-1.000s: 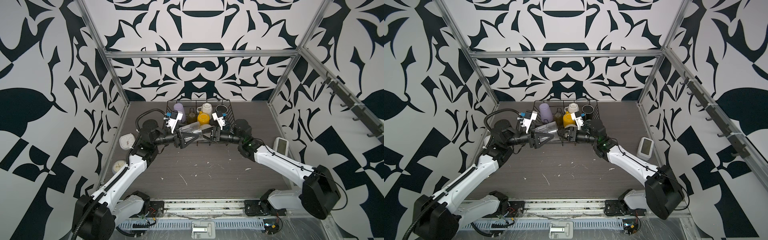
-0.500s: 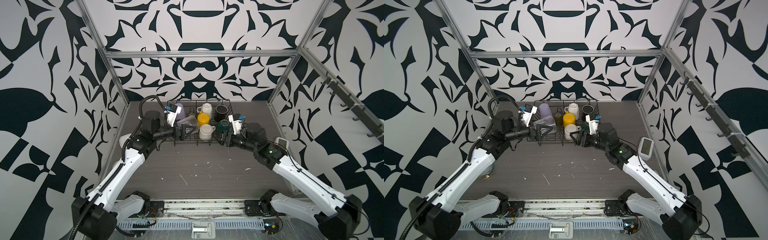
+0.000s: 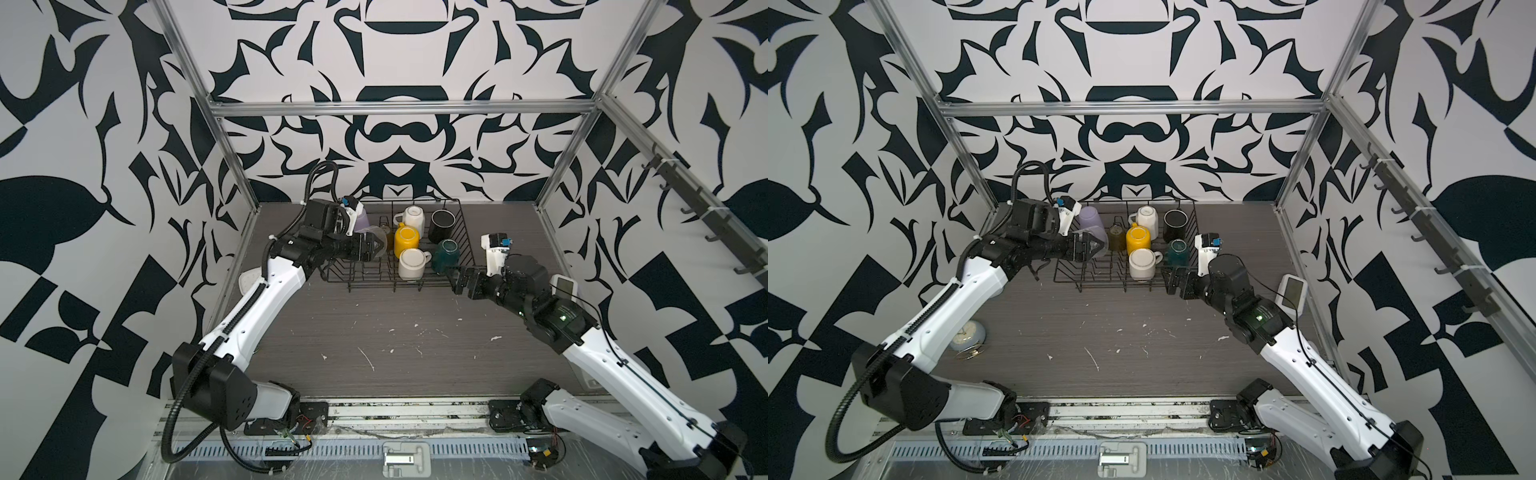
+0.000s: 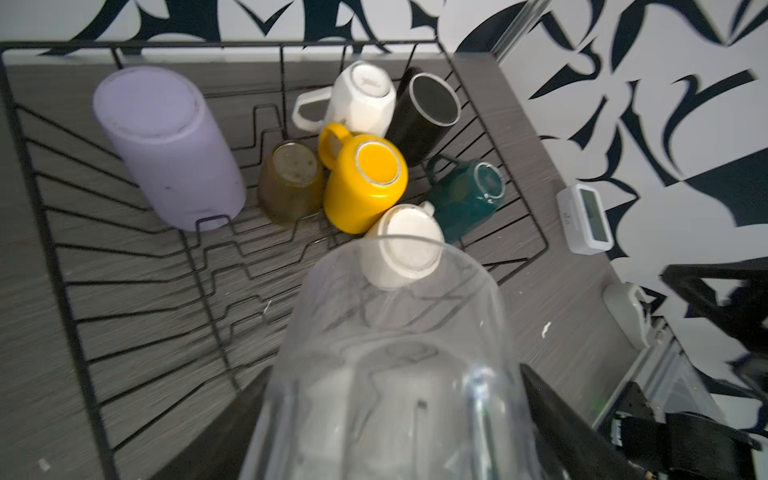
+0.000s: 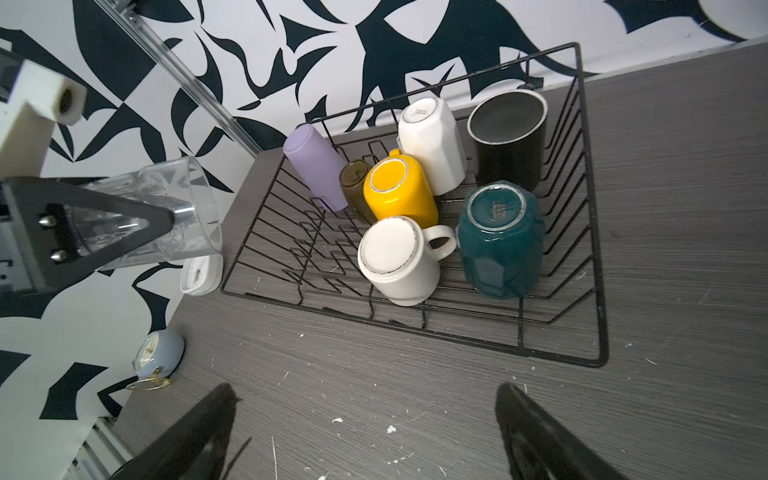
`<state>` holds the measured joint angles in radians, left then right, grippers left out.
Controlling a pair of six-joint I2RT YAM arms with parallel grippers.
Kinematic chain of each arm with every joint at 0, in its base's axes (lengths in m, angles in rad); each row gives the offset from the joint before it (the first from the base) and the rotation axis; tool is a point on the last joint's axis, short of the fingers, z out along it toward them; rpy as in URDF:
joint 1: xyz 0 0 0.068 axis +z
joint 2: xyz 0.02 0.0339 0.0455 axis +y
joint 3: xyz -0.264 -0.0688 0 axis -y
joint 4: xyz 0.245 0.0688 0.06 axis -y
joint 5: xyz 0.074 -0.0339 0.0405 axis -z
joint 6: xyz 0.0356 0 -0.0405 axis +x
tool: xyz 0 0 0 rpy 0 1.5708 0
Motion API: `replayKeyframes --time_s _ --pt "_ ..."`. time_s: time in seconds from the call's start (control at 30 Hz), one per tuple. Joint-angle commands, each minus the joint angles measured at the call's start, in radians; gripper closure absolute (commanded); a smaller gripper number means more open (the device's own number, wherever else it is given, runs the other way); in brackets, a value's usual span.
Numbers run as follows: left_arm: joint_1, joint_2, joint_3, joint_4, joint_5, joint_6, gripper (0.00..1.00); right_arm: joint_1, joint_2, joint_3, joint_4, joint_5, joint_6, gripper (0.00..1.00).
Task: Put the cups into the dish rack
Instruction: 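Lower the clear glass cup upside down into the rack with the left gripper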
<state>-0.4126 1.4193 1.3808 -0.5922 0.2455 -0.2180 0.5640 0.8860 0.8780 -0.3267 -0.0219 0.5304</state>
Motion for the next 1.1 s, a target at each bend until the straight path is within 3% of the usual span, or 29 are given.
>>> replayKeyframes --time_s 0.0,0.47,1.07 --pt "0.006 0.055 0.097 -0.147 -0.12 0.026 1.0 -0.005 -0.033 -0.008 0.012 0.052 -0.027 0.01" --pt "0.007 0.359 0.382 -0.42 -0.279 0.08 1.0 -0.012 -0.042 -0.029 0.02 0.054 -0.044 0.01" --pt "0.007 0.589 0.5 -0.498 -0.336 0.097 1.0 -0.023 -0.035 -0.052 0.038 0.039 -0.05 0.01"
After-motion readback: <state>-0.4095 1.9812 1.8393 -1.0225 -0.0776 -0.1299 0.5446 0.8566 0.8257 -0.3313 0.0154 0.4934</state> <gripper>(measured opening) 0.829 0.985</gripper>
